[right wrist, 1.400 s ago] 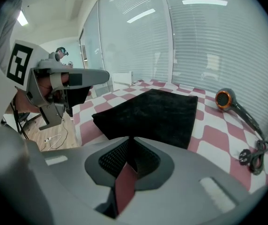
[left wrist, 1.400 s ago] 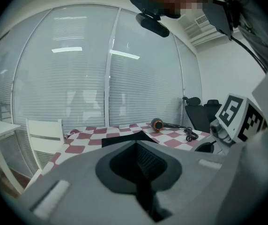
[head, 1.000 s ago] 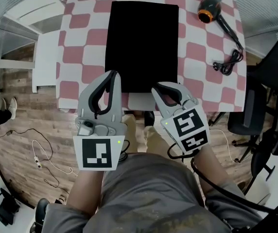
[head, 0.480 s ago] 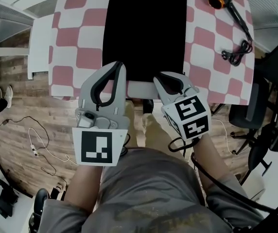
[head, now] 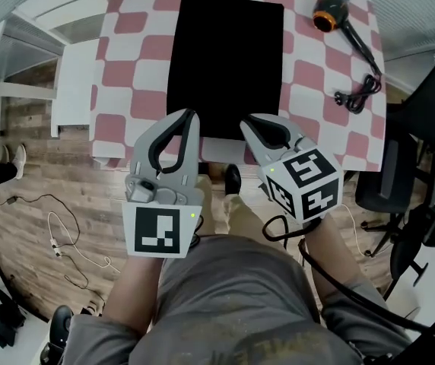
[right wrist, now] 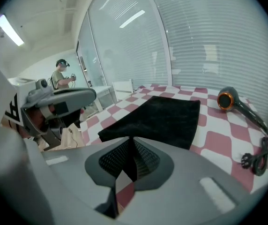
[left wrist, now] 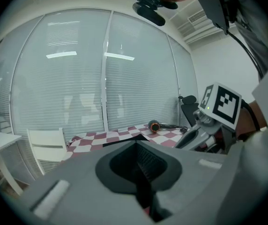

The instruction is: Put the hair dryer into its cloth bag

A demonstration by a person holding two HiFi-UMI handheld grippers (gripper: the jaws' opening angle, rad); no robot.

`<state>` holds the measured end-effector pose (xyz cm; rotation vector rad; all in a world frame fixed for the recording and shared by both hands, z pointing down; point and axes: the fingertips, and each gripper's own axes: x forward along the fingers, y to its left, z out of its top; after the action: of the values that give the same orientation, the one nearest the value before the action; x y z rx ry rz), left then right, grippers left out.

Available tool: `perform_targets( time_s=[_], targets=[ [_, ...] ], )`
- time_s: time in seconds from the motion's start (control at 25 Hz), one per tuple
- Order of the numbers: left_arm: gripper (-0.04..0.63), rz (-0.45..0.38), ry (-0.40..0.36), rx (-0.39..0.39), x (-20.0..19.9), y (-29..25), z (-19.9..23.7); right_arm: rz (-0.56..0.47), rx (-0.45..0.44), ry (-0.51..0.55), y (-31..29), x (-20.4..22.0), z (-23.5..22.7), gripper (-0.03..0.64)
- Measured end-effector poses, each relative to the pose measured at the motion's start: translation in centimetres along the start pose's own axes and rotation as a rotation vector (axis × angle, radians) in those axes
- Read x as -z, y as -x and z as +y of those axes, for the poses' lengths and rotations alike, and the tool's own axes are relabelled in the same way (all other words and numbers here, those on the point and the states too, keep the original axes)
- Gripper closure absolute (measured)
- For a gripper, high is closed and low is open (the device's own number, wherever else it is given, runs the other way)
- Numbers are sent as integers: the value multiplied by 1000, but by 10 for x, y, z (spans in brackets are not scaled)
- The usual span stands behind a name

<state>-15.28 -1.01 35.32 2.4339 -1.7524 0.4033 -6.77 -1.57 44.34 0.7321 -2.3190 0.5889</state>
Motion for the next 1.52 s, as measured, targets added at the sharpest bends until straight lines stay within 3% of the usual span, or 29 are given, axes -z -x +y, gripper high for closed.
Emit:
perform_targets(
  time_s=[0.24, 0.48, 0.76, 1.0, 1.08, 1.12, 1.16, 1.32, 1.52],
  targets=[
    [584, -10, -81, 66, -16, 6, -15, -81, -15, -5, 20, -44, 7, 568],
    [426, 69, -119, 143, -5, -1, -34, -141, -12, 22, 36, -78, 10, 569],
    [368, 100, -277, 125, -11, -22, -36, -167, 2, 51, 46, -98, 8, 569],
    [377, 171, -425, 90, -10, -40, -36, -176, 3, 60, 52, -99, 8, 568],
    [447, 178, -457, 79, -12, -43, -34, -176, 4, 62, 53, -99, 8, 568],
    [532, 178, -467, 79, -14, -44, -34, -175, 4, 60, 53, -98, 8, 566],
    [580, 182, -475, 84, -15, -45, -35, -175, 5, 58, 53, -97, 6, 565],
    [584, 217, -474, 112, -16, -51, -38, -194, 12, 66, 58, -93, 2, 541],
    [584, 253, -433, 124, -18, -55, -31, -189, 6, 139, 66, -76, 7, 447]
  ],
)
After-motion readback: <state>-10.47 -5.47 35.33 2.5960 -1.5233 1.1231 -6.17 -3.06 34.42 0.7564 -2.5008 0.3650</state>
